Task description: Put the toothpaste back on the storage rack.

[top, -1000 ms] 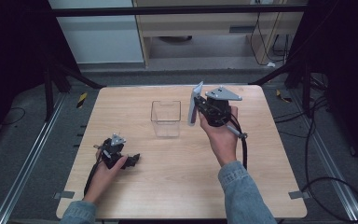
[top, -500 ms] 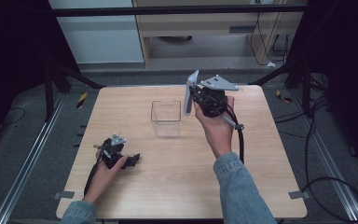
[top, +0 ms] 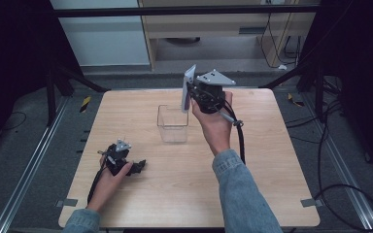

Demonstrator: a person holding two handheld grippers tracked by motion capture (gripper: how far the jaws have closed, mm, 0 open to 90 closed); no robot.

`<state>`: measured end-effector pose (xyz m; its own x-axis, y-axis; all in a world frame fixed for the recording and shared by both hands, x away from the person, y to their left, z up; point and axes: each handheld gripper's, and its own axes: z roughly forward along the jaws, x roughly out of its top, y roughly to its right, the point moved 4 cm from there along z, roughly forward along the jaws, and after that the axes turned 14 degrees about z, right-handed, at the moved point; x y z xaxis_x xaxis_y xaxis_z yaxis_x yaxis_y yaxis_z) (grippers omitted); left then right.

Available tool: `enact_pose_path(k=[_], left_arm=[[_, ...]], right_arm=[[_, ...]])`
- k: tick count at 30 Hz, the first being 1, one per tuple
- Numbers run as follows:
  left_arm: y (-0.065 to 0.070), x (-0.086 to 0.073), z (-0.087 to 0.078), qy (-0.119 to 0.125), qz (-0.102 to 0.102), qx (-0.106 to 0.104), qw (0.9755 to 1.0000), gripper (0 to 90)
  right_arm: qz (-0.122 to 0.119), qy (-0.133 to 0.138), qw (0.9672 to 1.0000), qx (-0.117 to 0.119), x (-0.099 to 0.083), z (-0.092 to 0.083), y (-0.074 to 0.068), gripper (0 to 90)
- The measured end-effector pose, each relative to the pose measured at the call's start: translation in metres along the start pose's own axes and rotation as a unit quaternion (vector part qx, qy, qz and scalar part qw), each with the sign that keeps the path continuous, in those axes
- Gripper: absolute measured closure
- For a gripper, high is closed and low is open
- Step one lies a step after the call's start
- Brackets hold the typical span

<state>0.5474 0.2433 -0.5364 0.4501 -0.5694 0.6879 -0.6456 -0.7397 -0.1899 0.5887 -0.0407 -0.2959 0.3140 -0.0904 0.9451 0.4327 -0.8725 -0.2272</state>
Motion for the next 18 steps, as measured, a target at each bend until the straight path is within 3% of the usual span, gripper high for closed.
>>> enact_pose_path(k=[18], left_arm=[[0.000,0.000,0.000,0.000,-0.001,0.000,1.0000,0.0]], right_arm=[[0.007,-0.016,0.9997,0.016,-0.018,0.035,-0.011,82.4]])
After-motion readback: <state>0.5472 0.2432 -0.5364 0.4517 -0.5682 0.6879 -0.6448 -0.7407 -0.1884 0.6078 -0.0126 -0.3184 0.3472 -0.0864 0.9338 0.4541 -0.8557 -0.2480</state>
